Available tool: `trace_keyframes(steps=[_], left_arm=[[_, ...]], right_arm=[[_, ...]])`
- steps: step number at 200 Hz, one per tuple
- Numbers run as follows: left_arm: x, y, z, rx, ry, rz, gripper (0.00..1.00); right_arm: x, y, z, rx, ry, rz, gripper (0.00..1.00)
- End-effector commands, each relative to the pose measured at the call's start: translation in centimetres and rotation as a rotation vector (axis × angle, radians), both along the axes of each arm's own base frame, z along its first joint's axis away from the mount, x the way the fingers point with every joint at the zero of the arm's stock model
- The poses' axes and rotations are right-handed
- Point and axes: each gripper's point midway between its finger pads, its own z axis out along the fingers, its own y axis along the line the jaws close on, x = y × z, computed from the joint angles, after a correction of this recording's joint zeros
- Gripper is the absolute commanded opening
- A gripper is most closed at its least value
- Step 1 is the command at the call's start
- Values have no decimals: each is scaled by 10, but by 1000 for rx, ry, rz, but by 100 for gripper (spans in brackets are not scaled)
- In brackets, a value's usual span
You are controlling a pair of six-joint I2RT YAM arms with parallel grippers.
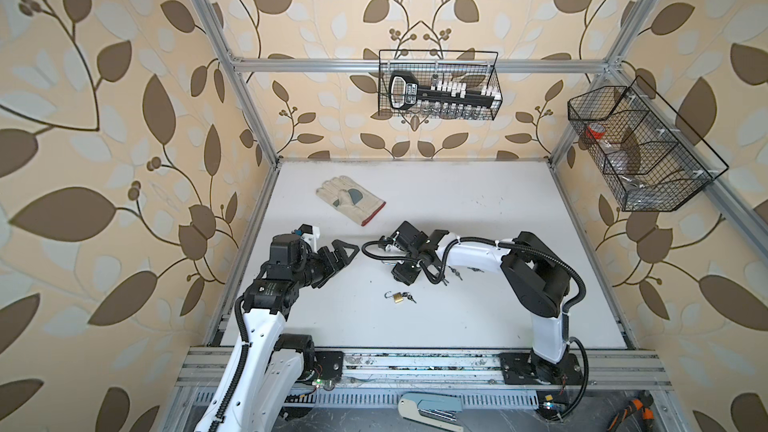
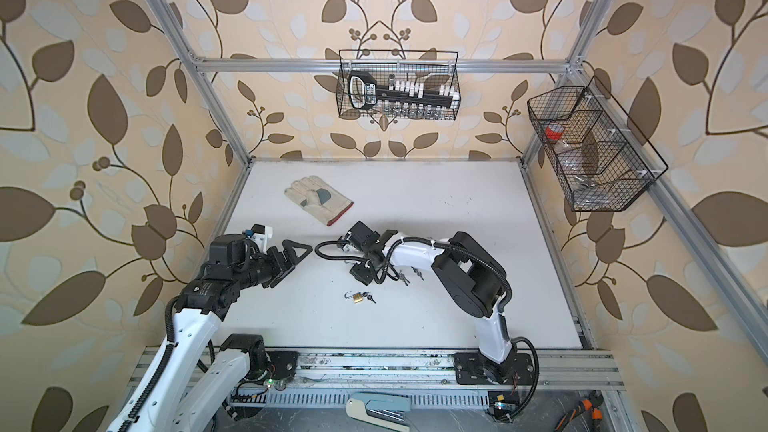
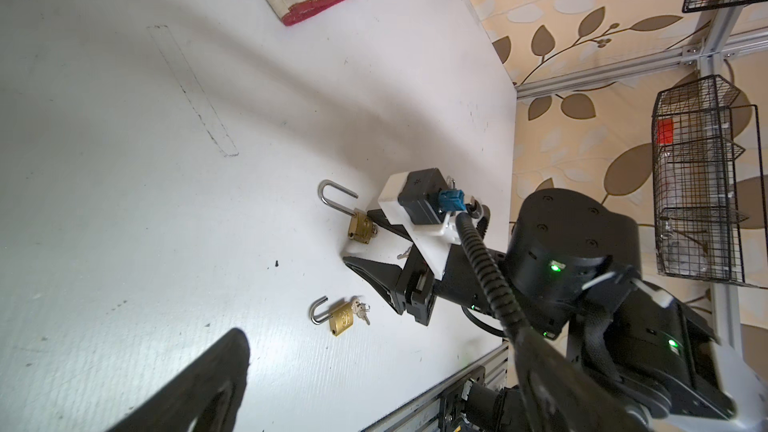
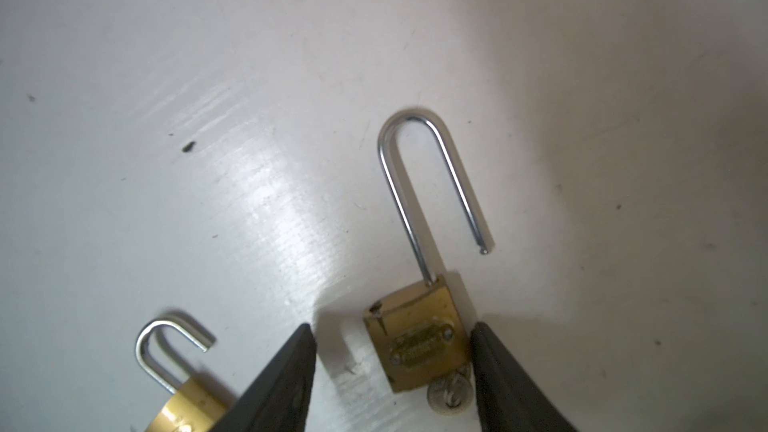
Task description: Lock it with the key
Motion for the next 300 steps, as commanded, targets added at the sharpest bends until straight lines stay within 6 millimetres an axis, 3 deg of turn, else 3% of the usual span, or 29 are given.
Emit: trace_keyframes(steps=[1,67,119,194,228,251,281,300], left_arm=[[4,-1,15,-7,-59,-15,99],[4,-1,15,-6,-58,-14,99],[4,-1,14,-6,-56,-15,99],[5,1,18,7,-66,-12,99],[7,1,29,19,-107,-21,99],[9,0,48,18,-184,-29,99],[14,-3,71,-4,-267,-35,99],[20,-17,86,-84,-320,-108,99]], right_arm=[[-4,-21,-24,-121,3,14,60],[-14,-13,-32,-92,69,96,55],[-21,-13,-41,-98,107,118,45],[-20,-13,-37,-87,97,103,29],[-12,-8,-4,15,25,54,19],[-3,-10,33,139,-12,-12,0],[-2,-18,84,309,-78,-88,0],[-12,-22,113,420,-81,-84,0]])
